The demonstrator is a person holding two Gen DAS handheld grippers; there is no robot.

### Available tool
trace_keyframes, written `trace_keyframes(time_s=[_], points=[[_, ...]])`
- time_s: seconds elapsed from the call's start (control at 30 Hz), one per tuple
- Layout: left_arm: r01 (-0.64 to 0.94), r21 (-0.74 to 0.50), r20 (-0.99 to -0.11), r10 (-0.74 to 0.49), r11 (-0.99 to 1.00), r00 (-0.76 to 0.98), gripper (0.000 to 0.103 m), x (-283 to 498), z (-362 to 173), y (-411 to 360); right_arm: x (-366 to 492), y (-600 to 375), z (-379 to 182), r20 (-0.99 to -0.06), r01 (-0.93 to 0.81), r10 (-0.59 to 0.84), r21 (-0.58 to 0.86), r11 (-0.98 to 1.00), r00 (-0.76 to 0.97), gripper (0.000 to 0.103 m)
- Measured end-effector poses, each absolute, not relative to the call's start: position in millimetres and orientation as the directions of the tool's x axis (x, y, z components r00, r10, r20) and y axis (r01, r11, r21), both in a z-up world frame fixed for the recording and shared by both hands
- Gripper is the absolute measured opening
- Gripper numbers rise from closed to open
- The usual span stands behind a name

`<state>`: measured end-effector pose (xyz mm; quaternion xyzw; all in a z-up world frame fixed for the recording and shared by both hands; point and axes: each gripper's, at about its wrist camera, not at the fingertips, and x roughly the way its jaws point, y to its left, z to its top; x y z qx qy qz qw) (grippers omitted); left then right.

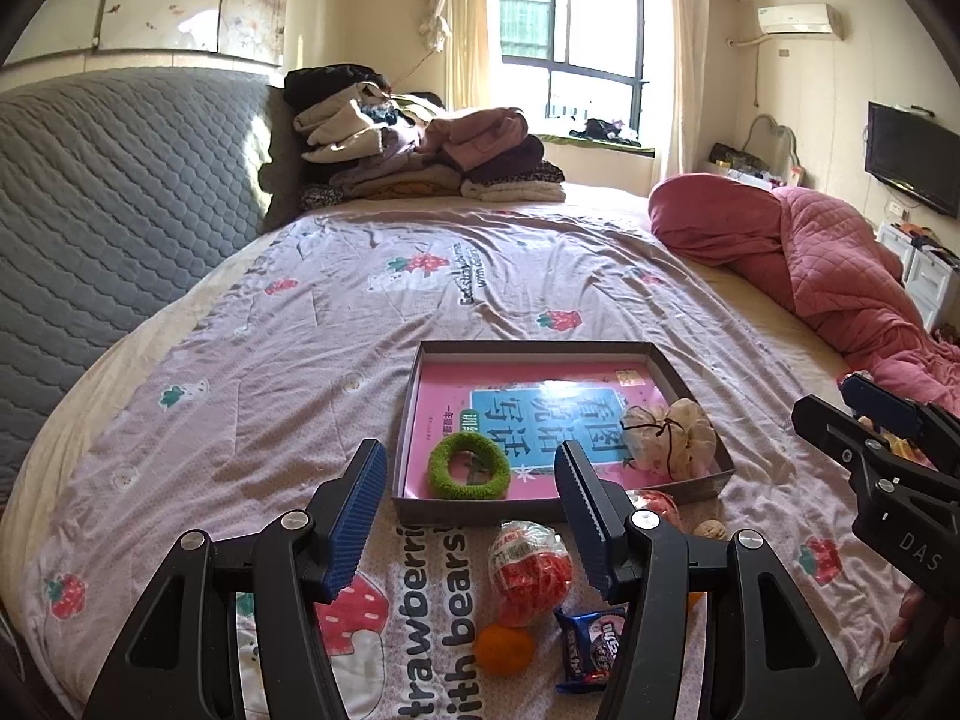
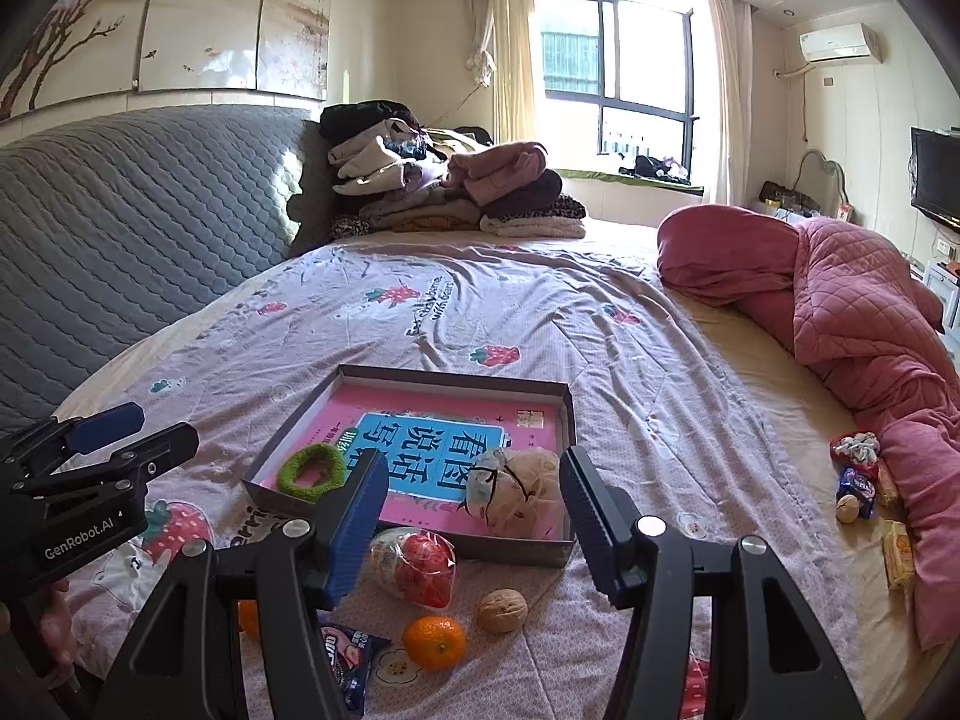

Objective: Organize objects
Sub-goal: 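Withdraw both tools from the box and move toward the oranges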

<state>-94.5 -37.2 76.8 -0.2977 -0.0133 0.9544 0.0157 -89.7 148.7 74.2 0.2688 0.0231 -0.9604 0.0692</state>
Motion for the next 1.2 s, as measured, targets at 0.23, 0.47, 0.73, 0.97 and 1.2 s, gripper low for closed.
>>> trace_keyframes(time_s=[0.23,0.47,0.73,0.97,1.2], points=[[-0.019,-0.026,-0.546,0.031,-0.999,-0.837,0.06,-75,90,-38,-72,146,91,-0.492,0.149,-0.122,-0.015,-0.989,-0.862,0.059],[-0.019,-0.019,-0.533,0.026,-1.0,-0.846,0.06,-58,95,-39,-56,145,99,-0.473,0.147,-0.118,-0.025,-0.989,-0.873,0.059],[-0.027,-0.013,-0.534,0.03,-1.0,-0.845,0.06,-48,95,-38,-45,141,98,-0.476,0.157,-0.125,-0.027,-0.987,-0.87,0.059],[-0.036,-0.002,-0.548,0.031,-0.999,-0.836,0.06,-42,88,-35,-40,141,92,-0.488,0.161,-0.127,-0.027,-0.987,-0.863,0.059],[-0.043,0.011,-0.559,0.029,-0.999,-0.829,0.06,-37,80,-30,-37,141,81,-0.507,0.163,-0.126,-0.029,-0.986,-0.853,0.059]])
